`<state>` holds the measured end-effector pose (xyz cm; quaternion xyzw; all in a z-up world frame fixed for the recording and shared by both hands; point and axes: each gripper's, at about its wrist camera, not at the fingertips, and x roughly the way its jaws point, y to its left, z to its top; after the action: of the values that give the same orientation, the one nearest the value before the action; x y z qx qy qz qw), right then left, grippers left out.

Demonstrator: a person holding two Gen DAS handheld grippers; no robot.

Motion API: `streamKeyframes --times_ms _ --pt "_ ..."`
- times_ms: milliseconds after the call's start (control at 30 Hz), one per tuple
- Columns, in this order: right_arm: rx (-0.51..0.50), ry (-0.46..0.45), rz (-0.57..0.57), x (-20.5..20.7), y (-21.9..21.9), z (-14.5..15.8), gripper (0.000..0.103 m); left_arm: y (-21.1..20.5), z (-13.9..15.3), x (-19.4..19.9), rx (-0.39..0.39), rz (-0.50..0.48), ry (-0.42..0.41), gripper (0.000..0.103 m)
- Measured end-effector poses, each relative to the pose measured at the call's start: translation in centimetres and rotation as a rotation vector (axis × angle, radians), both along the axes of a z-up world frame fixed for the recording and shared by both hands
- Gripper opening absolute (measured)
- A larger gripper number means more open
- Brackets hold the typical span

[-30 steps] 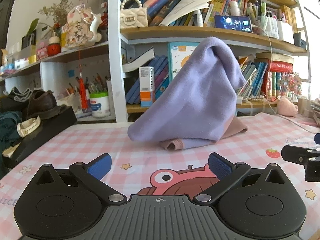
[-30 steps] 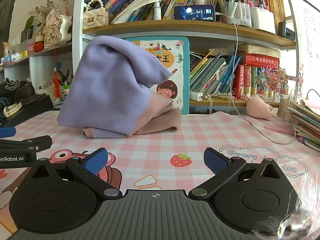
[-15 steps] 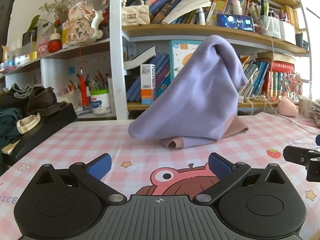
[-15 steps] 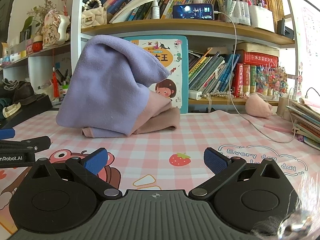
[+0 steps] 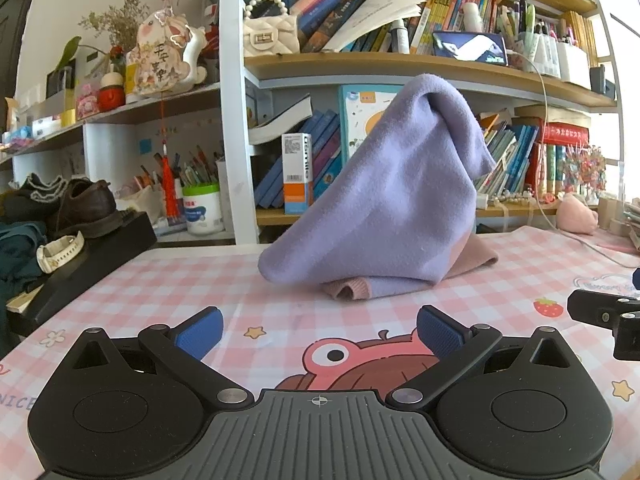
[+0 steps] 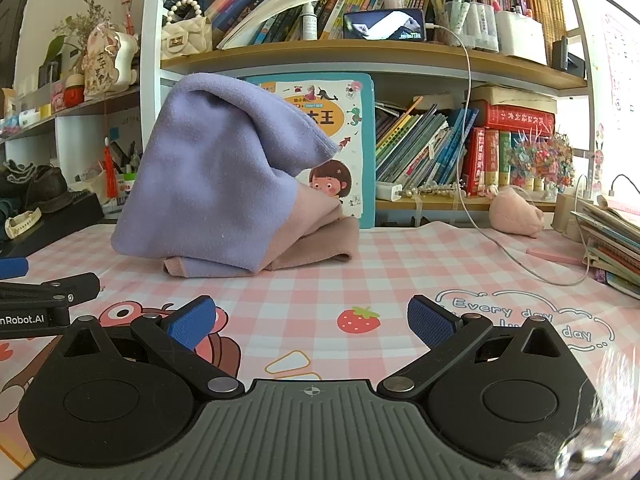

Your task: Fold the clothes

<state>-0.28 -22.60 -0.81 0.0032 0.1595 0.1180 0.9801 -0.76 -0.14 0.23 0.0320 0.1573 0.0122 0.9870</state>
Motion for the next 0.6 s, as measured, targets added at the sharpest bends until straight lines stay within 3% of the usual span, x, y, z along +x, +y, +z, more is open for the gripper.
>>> streamKeyframes --times_ms 600 --pt "0.005 -0.002 0.000 -0.05 -0.11 0.03 0.103 -0.32 -0.04 -0.15 0.018 -0.005 -0.011 0.103"
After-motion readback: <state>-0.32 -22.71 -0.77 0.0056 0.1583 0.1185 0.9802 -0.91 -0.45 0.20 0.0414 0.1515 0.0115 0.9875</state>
